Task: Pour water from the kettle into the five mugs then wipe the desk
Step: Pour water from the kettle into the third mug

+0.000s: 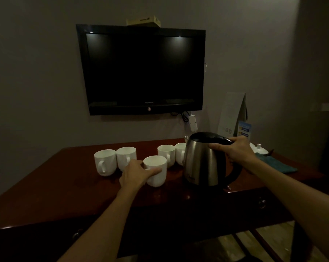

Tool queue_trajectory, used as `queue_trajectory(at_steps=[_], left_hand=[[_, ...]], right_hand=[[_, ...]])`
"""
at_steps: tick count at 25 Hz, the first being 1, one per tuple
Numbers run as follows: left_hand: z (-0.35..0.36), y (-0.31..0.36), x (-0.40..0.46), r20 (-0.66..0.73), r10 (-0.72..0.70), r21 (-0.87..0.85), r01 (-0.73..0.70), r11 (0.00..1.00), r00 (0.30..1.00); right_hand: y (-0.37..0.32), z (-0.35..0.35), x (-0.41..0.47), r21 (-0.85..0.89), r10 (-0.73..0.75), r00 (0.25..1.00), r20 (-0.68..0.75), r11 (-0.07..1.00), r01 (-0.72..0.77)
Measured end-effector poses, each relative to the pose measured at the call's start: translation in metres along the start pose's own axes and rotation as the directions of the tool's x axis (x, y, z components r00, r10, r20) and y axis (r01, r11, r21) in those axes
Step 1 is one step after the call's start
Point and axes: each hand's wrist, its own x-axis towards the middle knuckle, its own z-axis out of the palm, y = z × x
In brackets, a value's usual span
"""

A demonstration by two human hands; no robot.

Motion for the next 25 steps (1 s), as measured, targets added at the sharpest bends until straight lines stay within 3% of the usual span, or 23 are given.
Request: queue_trajectory(at_steps=[6, 13, 25], left_hand=[[0.002, -0.005, 0.010, 0.177, 0.112, -0.089, -0.098, 0.991, 0.978], [0.003, -0.007, 0.015, 0.208, 0.160, -0.151, -0.130, 0.980, 0.965], [0.003, -0.012, 0.016, 0.220, 0.181, -0.148, -0.151, 0.977, 0.959]], right_hand=[[0.002, -0.011, 0.003, 0.006, 0.063, 0.995, 0.077, 0.998, -0.064], [-0.025, -0.032, 0.010, -0.130, 0.068, 0.957, 0.282, 0.991, -0.032], [-0.071, -0.011, 0.021, -0.295, 0.080, 0.913, 0.401, 0.954, 0.046]])
